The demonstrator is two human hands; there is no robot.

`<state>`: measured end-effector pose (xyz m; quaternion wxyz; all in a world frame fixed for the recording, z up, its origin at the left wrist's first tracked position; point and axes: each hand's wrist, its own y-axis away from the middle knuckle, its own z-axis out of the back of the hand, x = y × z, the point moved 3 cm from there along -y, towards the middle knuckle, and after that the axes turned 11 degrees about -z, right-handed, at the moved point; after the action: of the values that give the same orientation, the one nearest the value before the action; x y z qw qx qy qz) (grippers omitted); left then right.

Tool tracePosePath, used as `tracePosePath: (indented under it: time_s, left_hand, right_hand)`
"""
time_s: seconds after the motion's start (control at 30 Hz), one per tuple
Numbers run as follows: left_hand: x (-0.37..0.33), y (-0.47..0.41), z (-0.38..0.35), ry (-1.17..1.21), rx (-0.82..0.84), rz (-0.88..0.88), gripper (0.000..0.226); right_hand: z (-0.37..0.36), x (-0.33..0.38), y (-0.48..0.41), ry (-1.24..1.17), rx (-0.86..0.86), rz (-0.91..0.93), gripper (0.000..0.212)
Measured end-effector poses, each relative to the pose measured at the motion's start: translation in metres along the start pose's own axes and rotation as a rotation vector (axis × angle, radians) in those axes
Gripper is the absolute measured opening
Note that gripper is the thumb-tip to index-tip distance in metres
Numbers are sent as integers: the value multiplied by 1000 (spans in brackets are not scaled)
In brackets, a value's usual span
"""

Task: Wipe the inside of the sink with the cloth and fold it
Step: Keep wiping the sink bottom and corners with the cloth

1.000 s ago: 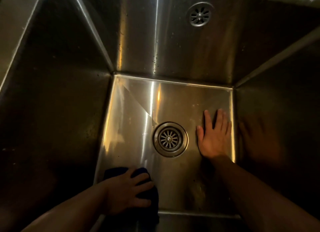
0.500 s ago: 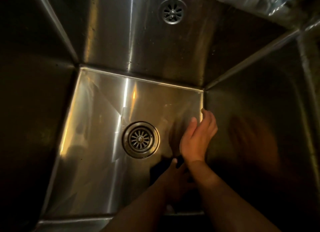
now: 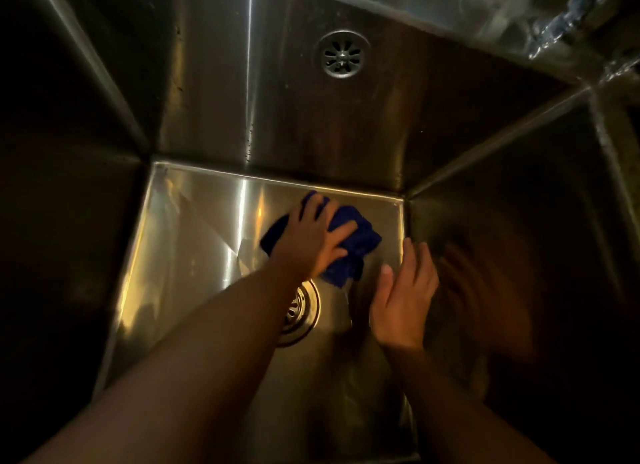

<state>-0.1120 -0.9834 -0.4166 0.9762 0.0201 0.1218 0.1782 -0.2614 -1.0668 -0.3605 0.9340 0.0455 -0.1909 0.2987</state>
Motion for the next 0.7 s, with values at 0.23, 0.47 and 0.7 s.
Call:
tracePosePath:
  time_s: [0.23,0.47,0.7]
  left_hand:
    - [89,67,10,-20,-9,297,58]
    - [89,175,9,-116,162,512,64]
    - [33,215,2,-25,212,240,66]
  right_hand:
    - [-15,12,5,40,24,-20,56]
    - [-8,9,10,107,67,-93,61]
    - [-23,-30,55,420,326,213,57]
